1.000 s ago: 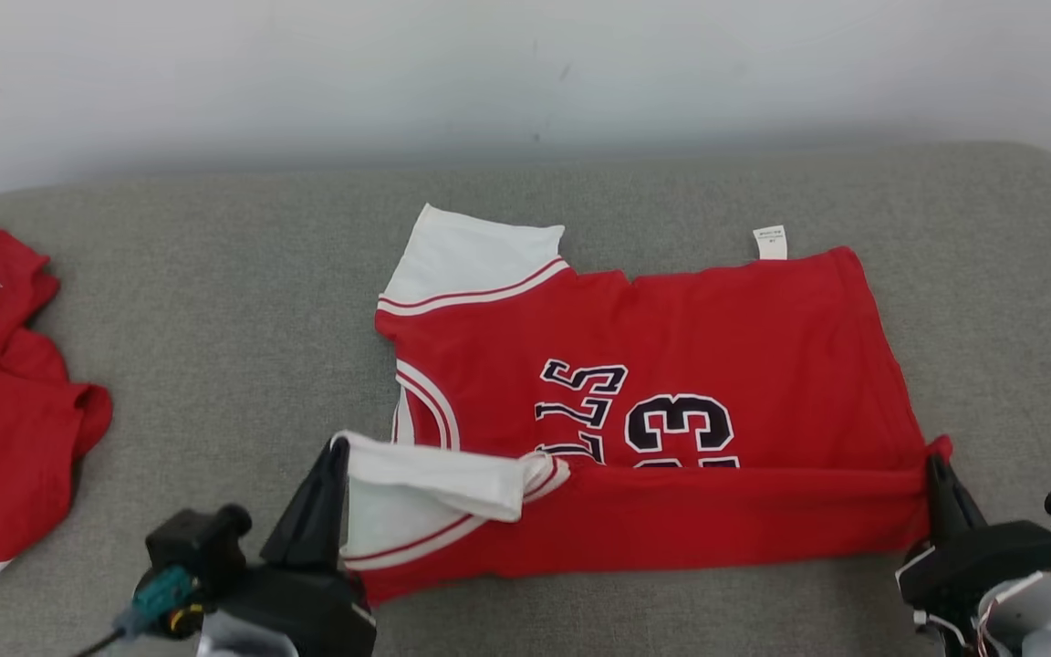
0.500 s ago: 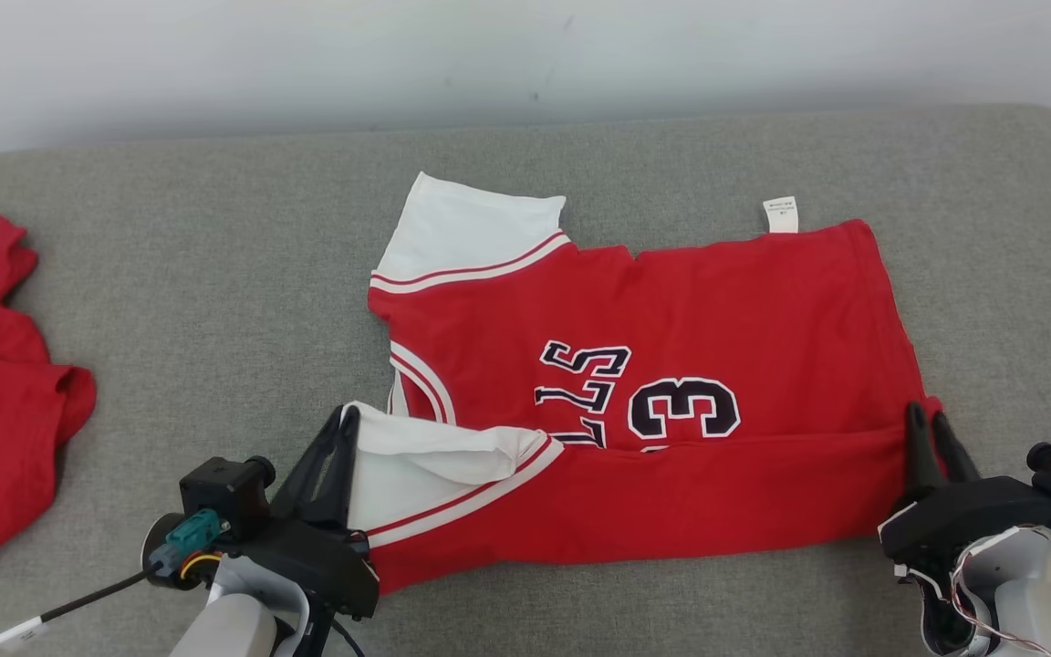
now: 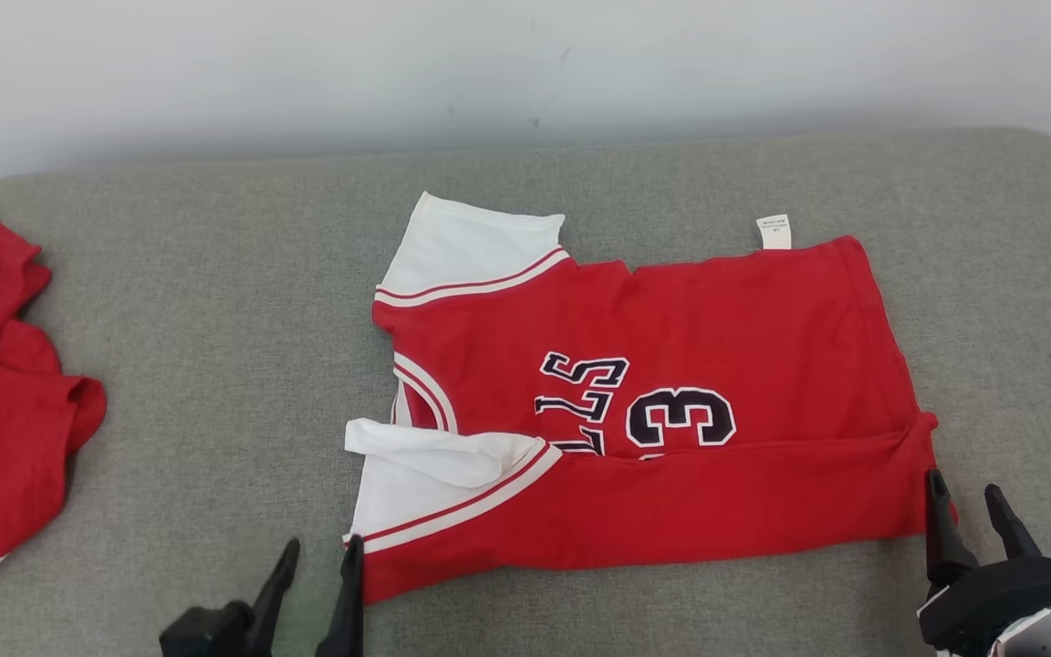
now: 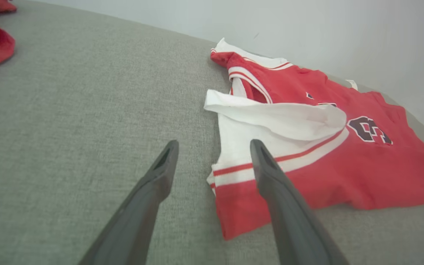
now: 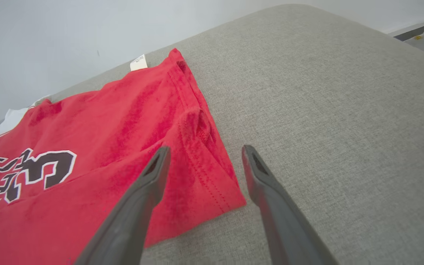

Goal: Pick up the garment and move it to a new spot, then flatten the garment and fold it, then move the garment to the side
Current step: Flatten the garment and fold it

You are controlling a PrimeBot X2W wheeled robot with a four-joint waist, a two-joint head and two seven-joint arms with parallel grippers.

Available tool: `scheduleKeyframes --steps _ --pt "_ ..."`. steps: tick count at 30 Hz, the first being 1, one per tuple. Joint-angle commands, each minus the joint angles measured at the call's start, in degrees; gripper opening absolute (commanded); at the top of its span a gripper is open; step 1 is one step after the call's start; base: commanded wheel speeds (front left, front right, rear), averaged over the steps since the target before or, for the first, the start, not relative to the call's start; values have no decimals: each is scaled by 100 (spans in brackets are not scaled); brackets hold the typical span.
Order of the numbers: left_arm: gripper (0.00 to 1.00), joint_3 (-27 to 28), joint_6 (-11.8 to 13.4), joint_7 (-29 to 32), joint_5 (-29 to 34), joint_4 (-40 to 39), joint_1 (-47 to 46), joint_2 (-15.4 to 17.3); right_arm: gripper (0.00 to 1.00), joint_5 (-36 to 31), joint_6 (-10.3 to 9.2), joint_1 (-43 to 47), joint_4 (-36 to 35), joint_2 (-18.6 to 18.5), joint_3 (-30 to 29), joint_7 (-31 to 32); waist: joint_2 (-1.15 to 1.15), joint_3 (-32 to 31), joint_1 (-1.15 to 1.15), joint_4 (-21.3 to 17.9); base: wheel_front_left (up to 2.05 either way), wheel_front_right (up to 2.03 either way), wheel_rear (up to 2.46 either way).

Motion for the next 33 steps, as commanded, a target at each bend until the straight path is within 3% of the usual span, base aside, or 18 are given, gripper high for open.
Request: scheduleKeyframes --steps 1,6,21,22,23,24,25,33 --pt "100 11 19 -15 -27 -42 109 -52 100 -85 -14 66 -34 -27 -25 20 0 45 0 19 0 0 0" --pt "100 -164 17 88 -22 106 314 -141 100 -271 -14 38 180 -93 -29 53 0 118 0 41 0 0 0" --pt "100 -320 -81 85 -114 825 -193 -384 100 -440 -14 -504 1218 -115 291 -3 0 353 0 -20 0 0 0" --pt "62 -333 -88 82 -102 899 -245 -392 84 -415 -14 -547 1293 -85 344 14 0 373 0 -18 0 0 0" --pt "40 -336 -95 90 -109 968 -291 -402 29 -372 -14 -590 1349 -61 400 8 0 385 0 -13 0 0 0" --pt "10 -340 -109 82 -117 1039 -324 -409 0 -324 -13 -630 1388 -46 452 -28 0 389 0 -10 0 0 0" --pt "0 -346 -123 71 -95 1082 -358 -412 0 -298 -13 -652 1419 -46 493 -73 0 378 0 -9 0 0 0" --pt "0 13 49 -16 62 958 -222 -223 0 -134 -13 -541 1244 -156 718 -432 0 31 0 72 0 0 0"
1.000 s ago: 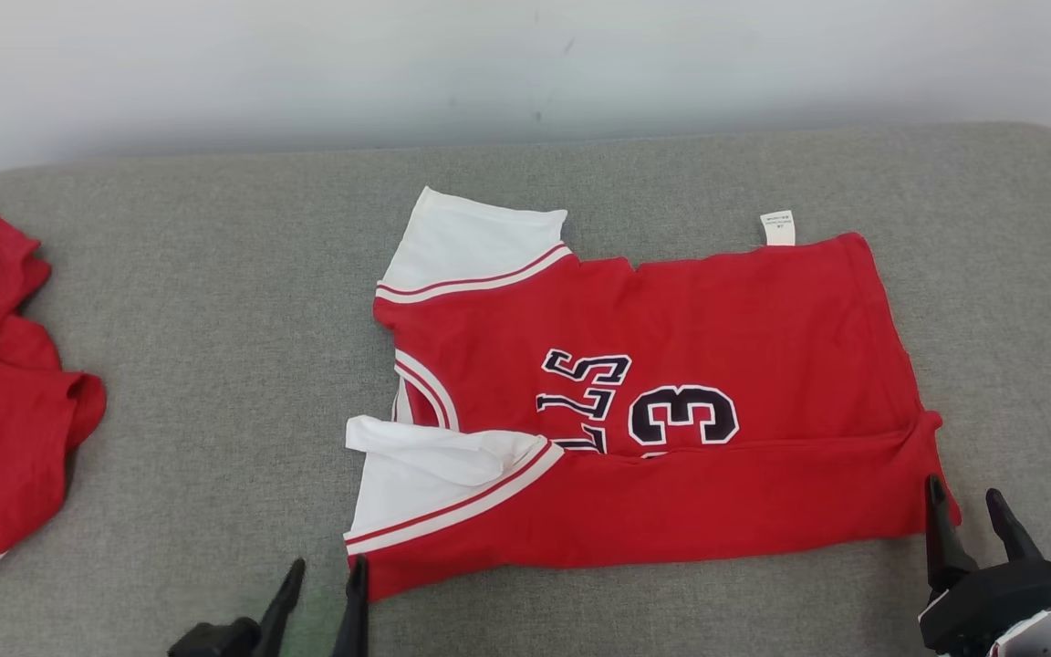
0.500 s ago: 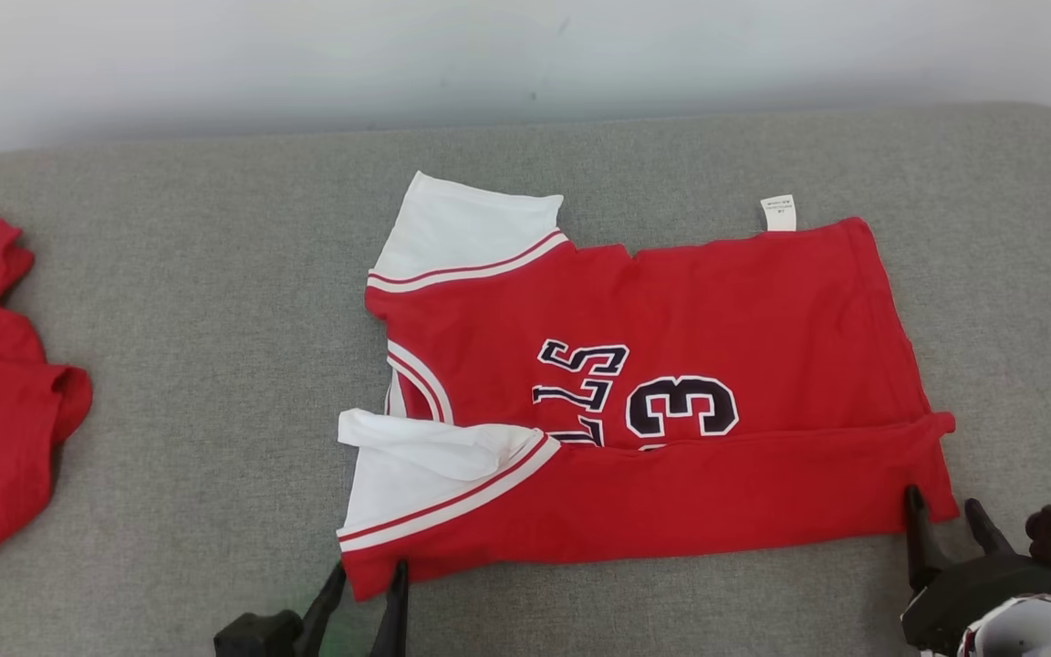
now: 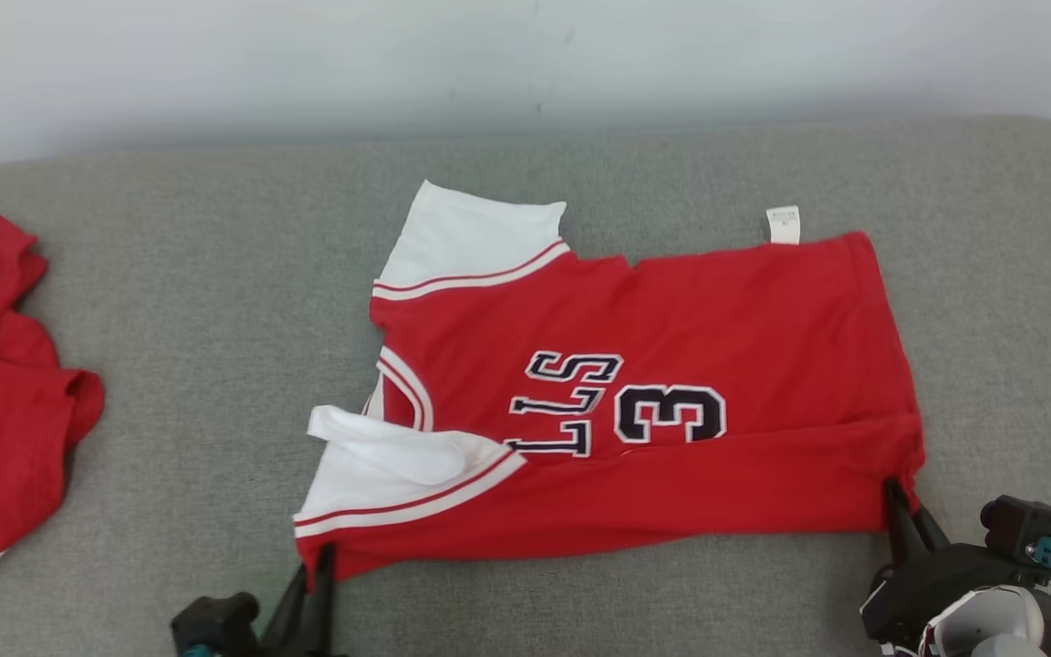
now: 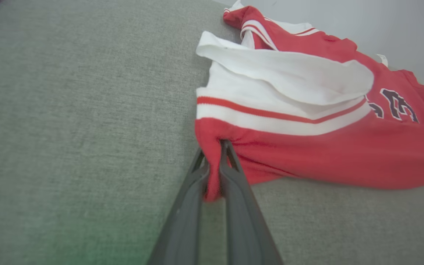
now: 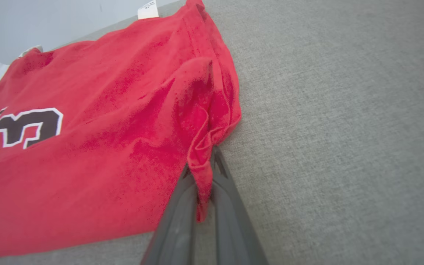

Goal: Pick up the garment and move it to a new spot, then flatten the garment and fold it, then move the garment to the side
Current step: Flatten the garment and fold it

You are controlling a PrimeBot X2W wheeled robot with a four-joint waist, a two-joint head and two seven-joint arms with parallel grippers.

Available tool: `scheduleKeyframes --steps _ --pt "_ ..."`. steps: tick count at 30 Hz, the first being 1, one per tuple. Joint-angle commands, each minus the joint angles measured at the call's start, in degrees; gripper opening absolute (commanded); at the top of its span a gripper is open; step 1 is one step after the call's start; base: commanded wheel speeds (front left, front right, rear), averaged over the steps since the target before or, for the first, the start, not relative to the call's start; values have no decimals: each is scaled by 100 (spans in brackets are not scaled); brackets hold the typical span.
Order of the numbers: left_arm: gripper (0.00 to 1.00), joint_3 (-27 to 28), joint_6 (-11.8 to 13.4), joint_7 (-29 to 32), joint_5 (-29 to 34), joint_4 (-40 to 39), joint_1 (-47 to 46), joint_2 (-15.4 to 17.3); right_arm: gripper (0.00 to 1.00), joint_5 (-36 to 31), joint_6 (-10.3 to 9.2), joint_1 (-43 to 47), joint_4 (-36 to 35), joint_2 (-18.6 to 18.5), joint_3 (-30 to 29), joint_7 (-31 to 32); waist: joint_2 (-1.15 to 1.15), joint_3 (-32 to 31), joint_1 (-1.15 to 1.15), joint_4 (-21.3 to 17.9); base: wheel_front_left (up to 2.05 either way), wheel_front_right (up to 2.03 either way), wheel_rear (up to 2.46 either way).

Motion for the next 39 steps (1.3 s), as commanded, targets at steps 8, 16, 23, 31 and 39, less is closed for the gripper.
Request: scheduleKeyframes --steps 8,16,23,31,39 --pt "0 344 202 -28 212 -581 545 293 0 246 -13 481 -553 75 265 145 -1 -499 0 239 0 0 0" --pt "0 238 224 -30 71 -781 1263 75 0 328 -13 1523 -1254 245 -153 476 -1 -686 0 375 0 0 0" --pt "0 189 138 -30 46 -575 1373 -38 0 191 -13 1986 -1584 408 -604 738 -1 -790 0 335 0 0 0" --pt "34 244 117 -31 101 -451 1336 -123 13 124 -13 2047 -1506 502 -629 856 -1 -821 0 313 0 0 0" --pt "100 681 214 -30 392 -1483 1516 -122 100 98 -13 1951 -2014 436 -622 204 -1 -869 0 313 0 0 0"
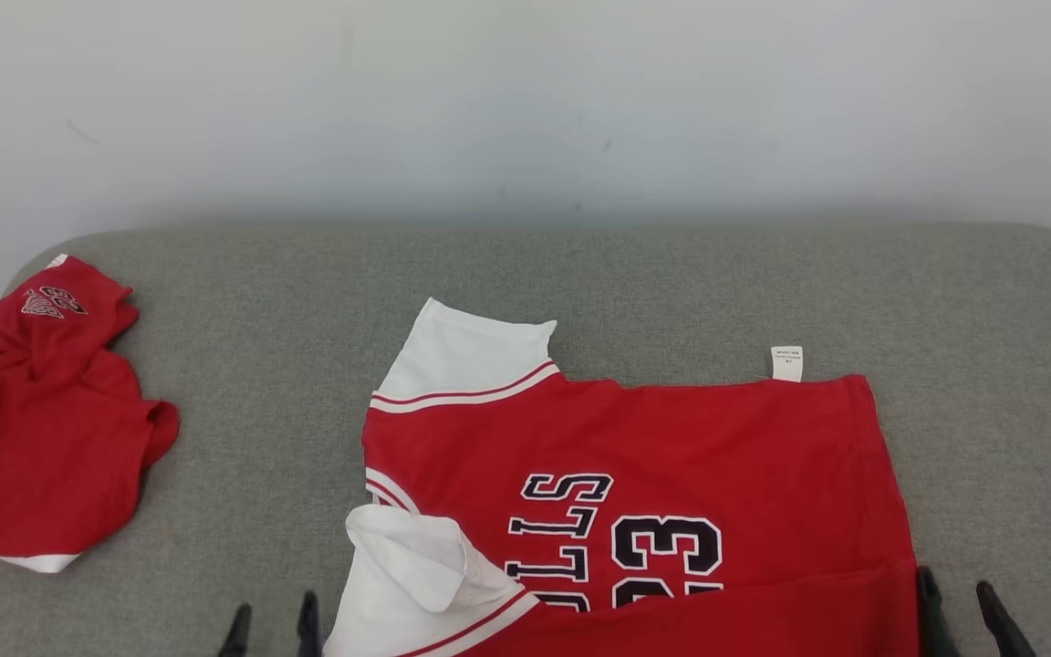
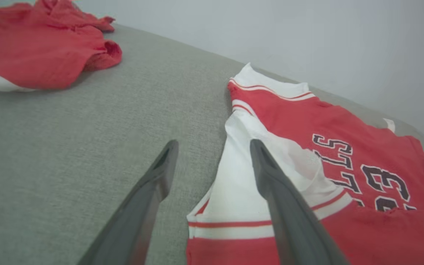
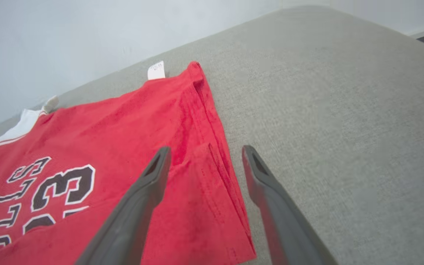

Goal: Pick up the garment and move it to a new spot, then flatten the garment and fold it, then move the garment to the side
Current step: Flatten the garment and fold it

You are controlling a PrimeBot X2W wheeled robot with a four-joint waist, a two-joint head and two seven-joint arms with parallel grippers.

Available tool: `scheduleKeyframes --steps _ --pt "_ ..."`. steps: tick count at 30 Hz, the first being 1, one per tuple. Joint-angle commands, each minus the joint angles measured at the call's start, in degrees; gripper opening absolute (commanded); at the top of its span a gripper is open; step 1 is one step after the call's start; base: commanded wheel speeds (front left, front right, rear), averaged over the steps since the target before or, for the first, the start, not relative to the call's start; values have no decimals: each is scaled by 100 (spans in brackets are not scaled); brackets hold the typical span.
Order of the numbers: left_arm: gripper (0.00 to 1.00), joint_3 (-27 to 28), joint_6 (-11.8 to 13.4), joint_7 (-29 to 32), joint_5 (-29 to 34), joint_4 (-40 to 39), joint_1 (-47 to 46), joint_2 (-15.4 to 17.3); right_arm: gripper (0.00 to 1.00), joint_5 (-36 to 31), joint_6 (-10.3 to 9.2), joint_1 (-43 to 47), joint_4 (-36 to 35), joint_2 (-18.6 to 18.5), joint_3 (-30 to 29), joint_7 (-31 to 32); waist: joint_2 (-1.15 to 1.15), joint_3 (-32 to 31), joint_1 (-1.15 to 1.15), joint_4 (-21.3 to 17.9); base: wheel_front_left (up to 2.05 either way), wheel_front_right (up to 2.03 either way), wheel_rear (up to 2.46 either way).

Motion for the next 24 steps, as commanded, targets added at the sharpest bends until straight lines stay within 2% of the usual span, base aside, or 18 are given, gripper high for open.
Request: scheduleKeyframes --steps 1,5,11,18,24 --pt "100 184 89 -15 199 -390 123 50 100 -32 -14 -38 -212 -32 38 -176 0 -29 0 -9 0 0 0" --pt "100 498 341 -16 620 -1160 169 105 100 -304 -14 -112 -696 -74 163 -515 0 -118 0 -37 0 0 0" --pt "100 623 584 -15 1312 -1460 197 438 100 -685 -14 -243 -1140 -58 490 -744 0 -184 0 -104 0 0 0" --pt "100 603 614 153 1538 -1491 167 737 100 -1042 -14 -392 -1160 -78 880 -838 0 -228 0 -209 0 0 0" --pt "100 590 563 261 1411 -1581 72 753 100 -1186 -14 -490 -970 -20 1089 -950 0 -243 0 -257 0 0 0"
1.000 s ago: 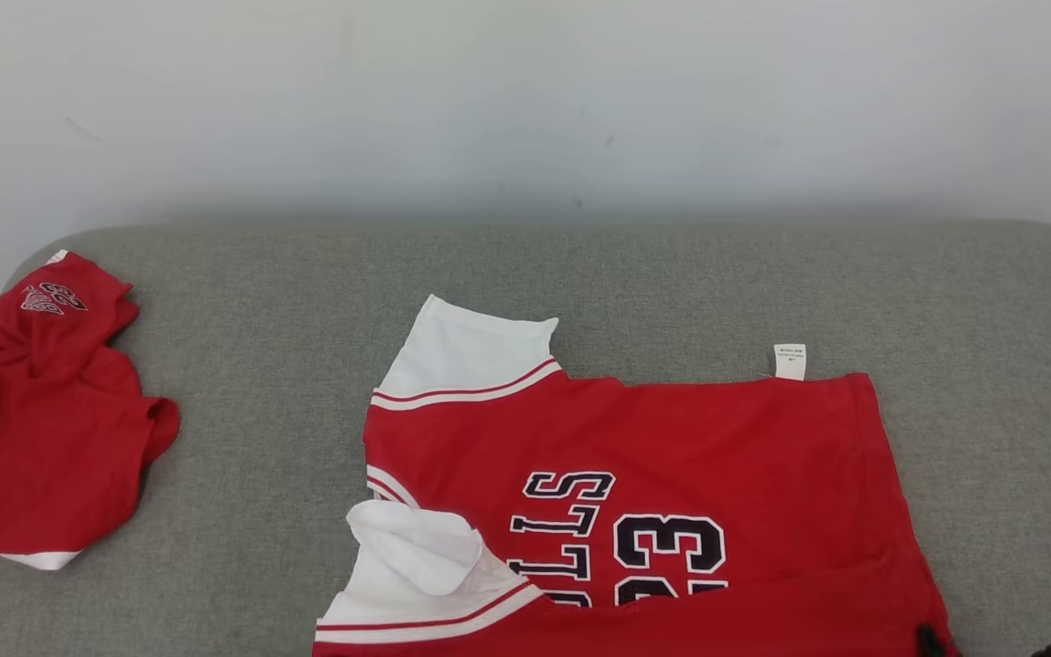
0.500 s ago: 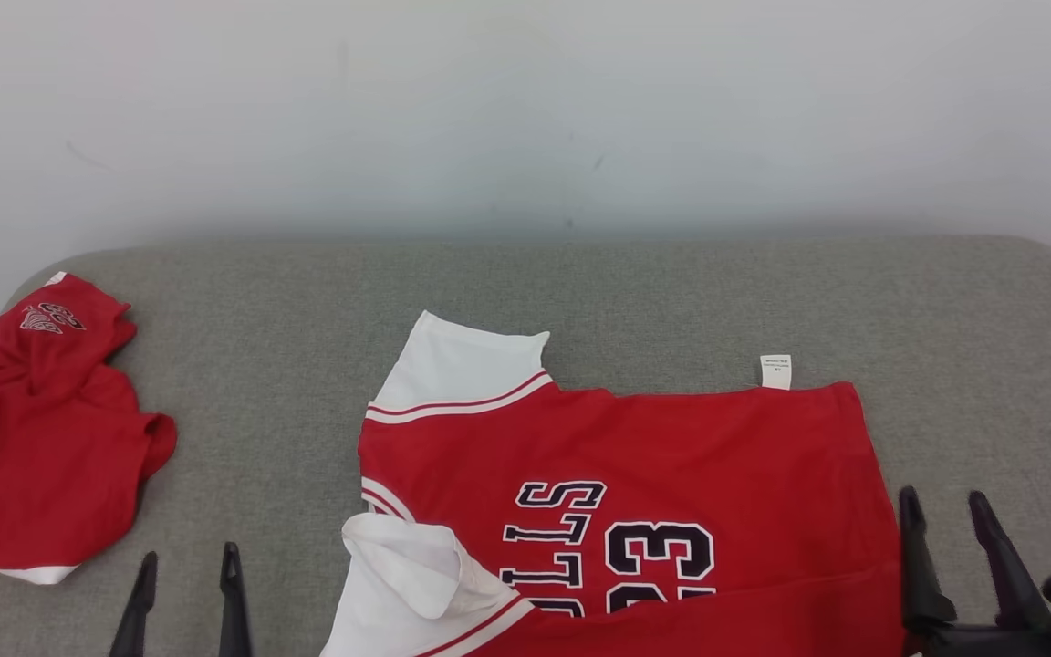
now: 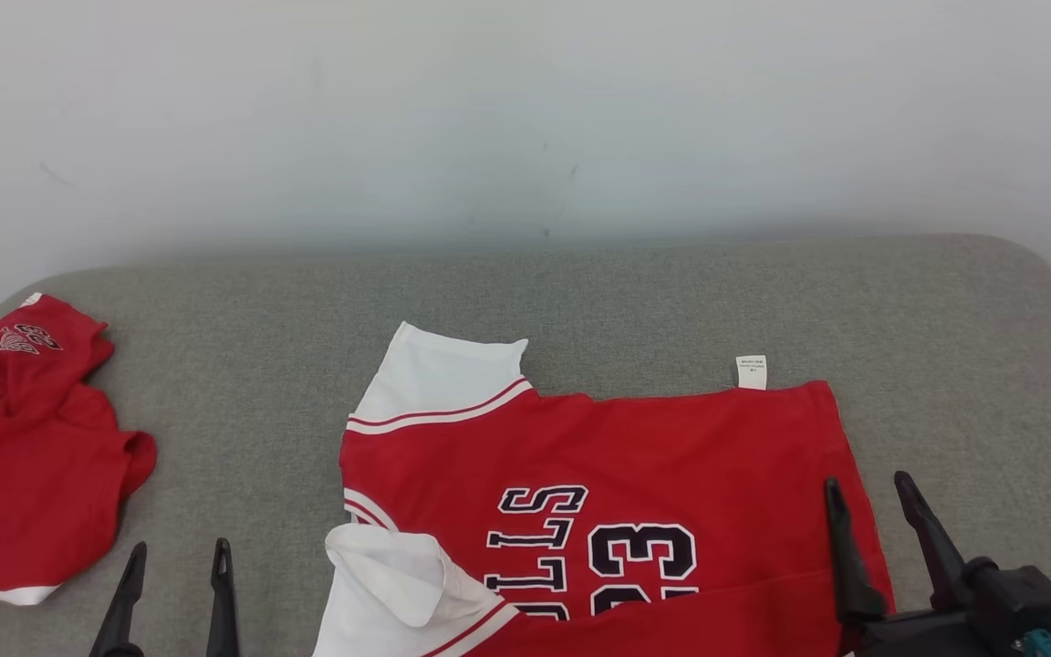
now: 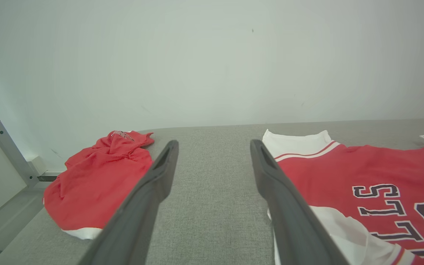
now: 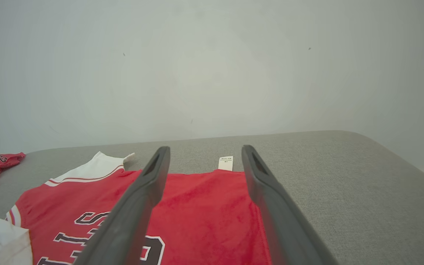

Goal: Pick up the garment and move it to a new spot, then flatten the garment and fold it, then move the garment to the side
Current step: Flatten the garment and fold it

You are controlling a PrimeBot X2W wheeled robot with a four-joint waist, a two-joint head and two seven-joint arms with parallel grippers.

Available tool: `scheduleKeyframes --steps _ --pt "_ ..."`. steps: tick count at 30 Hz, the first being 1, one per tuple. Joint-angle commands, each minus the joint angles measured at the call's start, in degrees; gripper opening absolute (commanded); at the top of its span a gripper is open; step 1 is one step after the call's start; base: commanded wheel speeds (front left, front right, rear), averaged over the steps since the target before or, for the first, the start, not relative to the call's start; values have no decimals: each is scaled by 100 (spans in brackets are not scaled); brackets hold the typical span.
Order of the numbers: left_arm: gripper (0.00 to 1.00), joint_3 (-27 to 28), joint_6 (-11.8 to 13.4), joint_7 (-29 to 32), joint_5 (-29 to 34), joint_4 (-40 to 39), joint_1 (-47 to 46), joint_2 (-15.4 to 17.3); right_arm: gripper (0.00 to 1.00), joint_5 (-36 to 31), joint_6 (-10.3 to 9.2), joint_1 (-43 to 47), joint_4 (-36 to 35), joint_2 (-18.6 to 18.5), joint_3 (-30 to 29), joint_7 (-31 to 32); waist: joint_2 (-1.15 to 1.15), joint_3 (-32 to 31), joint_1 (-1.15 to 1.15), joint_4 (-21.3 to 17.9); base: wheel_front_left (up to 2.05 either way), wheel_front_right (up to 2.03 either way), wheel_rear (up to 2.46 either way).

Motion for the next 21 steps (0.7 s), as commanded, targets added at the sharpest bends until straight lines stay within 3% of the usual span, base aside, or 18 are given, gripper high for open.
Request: scheduleKeyframes --steps 1,14,21 --pt "100 -6 -33 16 -27 -16 -42 16 100 -50 -14 -79 41 24 49 -53 0 -1 0 -14 0 0 0" --pt "100 337 88 58 -360 -163 178 131 100 -126 -14 -173 309 203 27 -33 0 13 0 -79 0 0 0" --pt "100 339 34 125 -466 -239 322 181 100 -136 -14 -115 340 232 -49 96 0 51 0 -52 0 0 0"
